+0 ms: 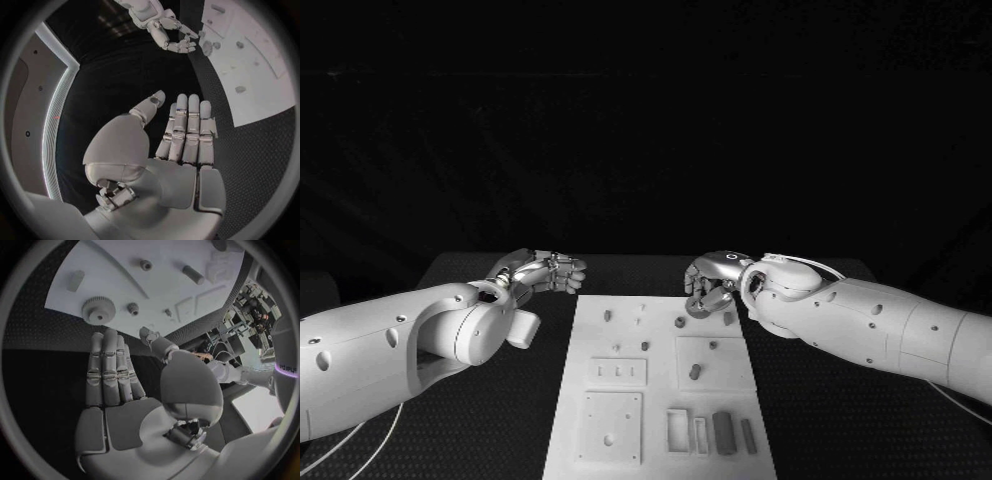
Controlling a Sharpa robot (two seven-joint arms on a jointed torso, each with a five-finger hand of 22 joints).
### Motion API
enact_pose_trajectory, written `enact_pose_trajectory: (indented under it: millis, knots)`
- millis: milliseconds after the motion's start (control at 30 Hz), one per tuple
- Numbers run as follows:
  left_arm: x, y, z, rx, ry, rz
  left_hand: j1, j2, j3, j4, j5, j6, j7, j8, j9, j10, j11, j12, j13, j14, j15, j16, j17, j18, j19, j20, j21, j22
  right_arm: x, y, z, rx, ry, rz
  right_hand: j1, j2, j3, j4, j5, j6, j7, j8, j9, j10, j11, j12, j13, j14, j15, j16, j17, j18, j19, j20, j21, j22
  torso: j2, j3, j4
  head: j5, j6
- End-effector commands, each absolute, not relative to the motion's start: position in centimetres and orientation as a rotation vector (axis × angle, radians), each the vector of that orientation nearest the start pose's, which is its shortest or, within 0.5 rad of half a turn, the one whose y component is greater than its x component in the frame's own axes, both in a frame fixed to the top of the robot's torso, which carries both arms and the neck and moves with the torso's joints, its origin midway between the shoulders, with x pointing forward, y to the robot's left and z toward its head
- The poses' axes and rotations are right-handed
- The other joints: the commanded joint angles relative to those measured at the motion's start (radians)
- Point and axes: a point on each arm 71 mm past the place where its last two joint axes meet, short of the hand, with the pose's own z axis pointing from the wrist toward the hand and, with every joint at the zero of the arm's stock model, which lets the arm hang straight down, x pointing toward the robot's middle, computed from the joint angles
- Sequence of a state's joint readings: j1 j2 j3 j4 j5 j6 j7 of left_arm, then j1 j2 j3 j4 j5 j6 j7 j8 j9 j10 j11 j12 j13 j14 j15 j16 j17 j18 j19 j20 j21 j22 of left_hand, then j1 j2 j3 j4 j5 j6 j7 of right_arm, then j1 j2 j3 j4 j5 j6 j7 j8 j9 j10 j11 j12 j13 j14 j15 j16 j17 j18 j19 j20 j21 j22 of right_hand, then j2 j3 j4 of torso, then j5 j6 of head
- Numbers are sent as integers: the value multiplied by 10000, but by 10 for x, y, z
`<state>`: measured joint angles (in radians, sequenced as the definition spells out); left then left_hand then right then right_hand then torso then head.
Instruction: Assemble the parts on the task board
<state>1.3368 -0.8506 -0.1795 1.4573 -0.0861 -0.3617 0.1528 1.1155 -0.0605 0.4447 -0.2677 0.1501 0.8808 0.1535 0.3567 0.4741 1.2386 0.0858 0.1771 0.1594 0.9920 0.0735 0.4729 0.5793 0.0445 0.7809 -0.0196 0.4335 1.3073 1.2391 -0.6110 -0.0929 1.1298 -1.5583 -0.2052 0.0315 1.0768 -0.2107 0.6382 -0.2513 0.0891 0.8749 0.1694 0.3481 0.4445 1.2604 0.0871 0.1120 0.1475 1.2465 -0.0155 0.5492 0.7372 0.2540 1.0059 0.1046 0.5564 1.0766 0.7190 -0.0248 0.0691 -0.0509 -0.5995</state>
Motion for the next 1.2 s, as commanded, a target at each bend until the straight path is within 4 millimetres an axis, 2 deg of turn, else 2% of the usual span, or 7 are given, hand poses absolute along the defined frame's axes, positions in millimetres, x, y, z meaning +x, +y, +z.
enact_pose_trajectory:
  millis: [33, 167, 467, 567, 733, 933, 1200]
  knots:
    - [507, 237, -178, -10790, 16182, -12486, -125, -15, 9, -63, 31, 67, 3, -24, -15, 90, -3, -73, 12, 61, 13, -40, 12, -43, -19, -52, 40, 212, 547, -187, -214, -4141, 17390, 4741, 3, -114, -101, 10, -6, -98, -12, -53, -18, 95, 4, -16, 48, 81, -17, 40, 104, 78, 87, -28, 77, 54, 127, -51, 9, -53, 80]
    - [505, 235, -178, -10756, 16206, -12567, -156, -18, 12, -66, 27, 62, 6, -36, -16, 93, 1, -92, 13, 60, 15, -52, 20, -44, -22, -52, 46, 210, 546, -185, -217, -4182, 17449, 4778, -2, -110, -143, 20, -3, -110, -20, -74, -22, 119, -6, -30, 93, 110, -29, 50, 189, 78, 117, -46, 107, 80, 187, -72, 30, -37, 74]
    - [501, 232, -177, -10720, 16302, -12717, -185, -16, 18, -71, 23, 59, 10, -48, -16, 97, 3, -110, 16, 61, 16, -63, 28, -44, -26, -52, 52, 209, 542, -179, -221, -4389, 17513, 4846, -2, -103, -157, 28, -1, -111, -21, -83, -22, 132, -13, -36, 117, 123, -35, 56, 231, 78, 137, -57, 125, 94, 291, -91, 88, -18, 16]
    - [501, 231, -177, -10704, 16322, -12755, -188, -19, 21, -76, 22, 58, 10, -52, -16, 99, 2, -115, 17, 62, 16, -66, 31, -44, -28, -53, 54, 209, 542, -178, -222, -4450, 17528, 4828, 22, -82, -235, 44, -8, -64, -30, -96, -16, 427, -131, 92, 358, 251, -137, 157, 477, 78, 299, -146, 292, 220, 310, -119, 100, -48, 28]
    - [499, 230, -176, -10697, 16338, -12789, -203, -21, 25, -81, 20, 52, 13, -61, -17, 103, 4, -127, 19, 64, 16, -72, 37, -44, -29, -53, 58, 208, 543, -176, -228, -4487, 17547, 4750, 36, -84, -315, 60, -12, -17, -56, -145, -19, 657, -243, 209, 810, 346, -247, 437, 893, 78, 478, -266, 510, 431, 375, -121, 95, -65, 45]
    - [499, 229, -176, -10682, 16370, -12833, -215, -21, 32, -87, 19, 50, 15, -68, -17, 108, 4, -138, 21, 66, 16, -79, 43, -43, -32, -53, 62, 207, 541, -171, -233, -4555, 17540, 4730, 65, -81, -297, 59, -30, 1, -58, -162, -18, 647, -253, 205, 970, 332, -262, 477, 1008, 78, 487, -288, 548, 492, 484, -133, 119, -57, 71]
    - [498, 229, -176, -10691, 16397, -12835, -232, -21, 36, -90, 17, 50, 17, -75, -16, 115, 4, -149, 24, 68, 16, -86, 49, -43, -33, -53, 67, 207, 543, -174, -234, -4583, 17504, 4489, 127, -86, -189, 88, -125, 37, -58, -183, -17, 649, -262, 198, 1177, 328, -269, 495, 1123, 78, 490, -299, 577, 555, 617, -173, 162, -73, 114]
